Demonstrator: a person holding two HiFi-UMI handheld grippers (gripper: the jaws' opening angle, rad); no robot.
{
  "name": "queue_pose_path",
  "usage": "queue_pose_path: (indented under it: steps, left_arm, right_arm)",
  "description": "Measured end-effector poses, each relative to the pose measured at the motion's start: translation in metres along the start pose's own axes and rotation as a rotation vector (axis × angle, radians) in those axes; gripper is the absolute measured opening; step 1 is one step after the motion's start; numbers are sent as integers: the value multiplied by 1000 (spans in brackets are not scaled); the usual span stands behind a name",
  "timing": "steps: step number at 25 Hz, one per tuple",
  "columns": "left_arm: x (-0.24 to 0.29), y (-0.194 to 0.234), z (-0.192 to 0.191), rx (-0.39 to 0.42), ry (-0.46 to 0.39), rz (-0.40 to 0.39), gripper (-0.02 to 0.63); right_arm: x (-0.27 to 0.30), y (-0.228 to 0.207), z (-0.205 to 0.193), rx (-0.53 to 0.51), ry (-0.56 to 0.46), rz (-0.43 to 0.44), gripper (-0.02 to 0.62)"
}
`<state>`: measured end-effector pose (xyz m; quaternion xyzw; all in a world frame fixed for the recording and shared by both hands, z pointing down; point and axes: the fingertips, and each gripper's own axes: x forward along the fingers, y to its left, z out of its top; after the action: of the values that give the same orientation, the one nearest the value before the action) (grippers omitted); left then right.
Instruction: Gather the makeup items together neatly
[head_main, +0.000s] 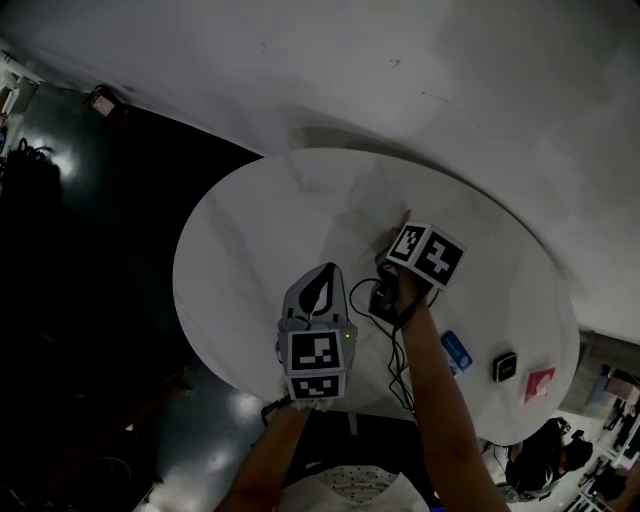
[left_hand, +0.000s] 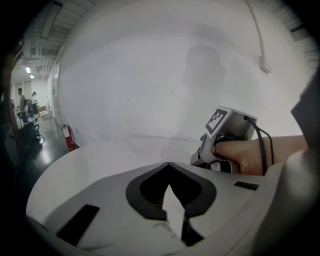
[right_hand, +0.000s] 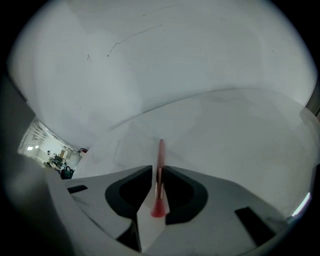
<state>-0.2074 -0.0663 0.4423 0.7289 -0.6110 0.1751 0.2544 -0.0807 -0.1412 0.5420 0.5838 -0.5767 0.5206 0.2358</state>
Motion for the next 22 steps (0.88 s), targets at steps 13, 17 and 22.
queue_pose_path:
  steps: [13, 17, 22]
  left_arm:
    - [-2, 1, -2, -10, 1, 12, 18]
    - [-1, -1, -4, -10, 1, 13, 18]
    - [-1, -1, -4, -10, 3, 18, 19]
  right_arm:
    - [0, 0, 0, -112, -12, -25, 74]
    - [0, 0, 0, -134, -17, -20, 71]
    - [0, 0, 0, -132, -18, -18, 78]
